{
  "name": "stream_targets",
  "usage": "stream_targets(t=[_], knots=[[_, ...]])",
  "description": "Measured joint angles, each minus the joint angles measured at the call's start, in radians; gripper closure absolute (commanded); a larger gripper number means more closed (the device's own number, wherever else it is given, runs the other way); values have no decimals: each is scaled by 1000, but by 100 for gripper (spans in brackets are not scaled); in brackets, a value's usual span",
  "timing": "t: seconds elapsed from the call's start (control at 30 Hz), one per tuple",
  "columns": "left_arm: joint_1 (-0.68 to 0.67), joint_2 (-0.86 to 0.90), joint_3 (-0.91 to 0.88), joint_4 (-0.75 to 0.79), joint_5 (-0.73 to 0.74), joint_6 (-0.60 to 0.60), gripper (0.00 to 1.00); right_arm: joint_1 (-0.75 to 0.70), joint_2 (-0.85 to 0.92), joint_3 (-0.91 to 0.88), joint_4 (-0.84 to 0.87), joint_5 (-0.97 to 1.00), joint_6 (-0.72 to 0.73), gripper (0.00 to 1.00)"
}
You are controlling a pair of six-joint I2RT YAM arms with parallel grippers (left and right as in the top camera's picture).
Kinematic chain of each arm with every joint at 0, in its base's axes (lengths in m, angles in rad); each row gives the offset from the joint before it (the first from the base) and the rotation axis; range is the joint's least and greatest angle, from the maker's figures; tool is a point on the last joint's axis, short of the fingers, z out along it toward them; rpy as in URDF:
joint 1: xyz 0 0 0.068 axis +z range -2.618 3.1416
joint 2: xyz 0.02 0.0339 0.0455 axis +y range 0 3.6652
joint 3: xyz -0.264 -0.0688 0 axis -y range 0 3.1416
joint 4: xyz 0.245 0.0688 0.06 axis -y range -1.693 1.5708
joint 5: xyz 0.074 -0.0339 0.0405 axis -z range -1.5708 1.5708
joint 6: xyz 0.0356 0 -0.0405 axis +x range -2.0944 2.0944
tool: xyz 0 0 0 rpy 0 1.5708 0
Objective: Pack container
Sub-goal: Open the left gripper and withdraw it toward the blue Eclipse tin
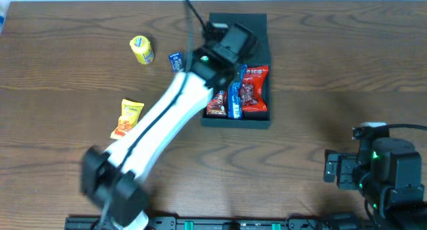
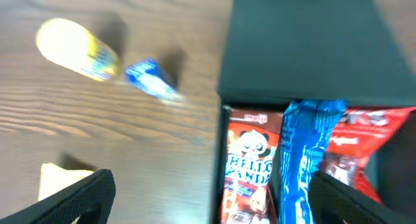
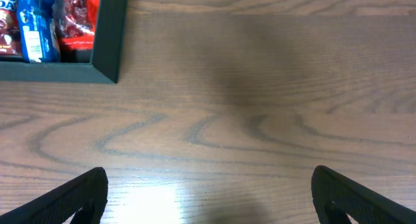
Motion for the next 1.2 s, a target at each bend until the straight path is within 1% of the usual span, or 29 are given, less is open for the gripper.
stream_targets(t=[0.1,0.17,0.33,0.4,0.47,0.63,0.73,0.93,1.2], knots=[[0,-92,1,-91,-35,10,5,0,0,0,0,0,0,1],[0,-132,-40,-111,-56,11,5,0,0,0,0,0,0,1],[2,-249,-272,-59,-72,16,5,0,0,0,0,0,0,1],[12,-275,-333,-29,-63,19,4,0,0,0,0,0,0,1],[38,-279,-361,7,-35,23,5,0,0,0,0,0,0,1],[98,-239,-368,95,5,27,5,0,0,0,0,0,0,1],[126,-199,-418,165,15,27,5,0,0,0,0,0,0,1],[135,-184,-616,369,29,28,4,0,0,0,0,0,0,1],[184,-182,-826,778,30,52,5,0,0,0,0,0,0,1]])
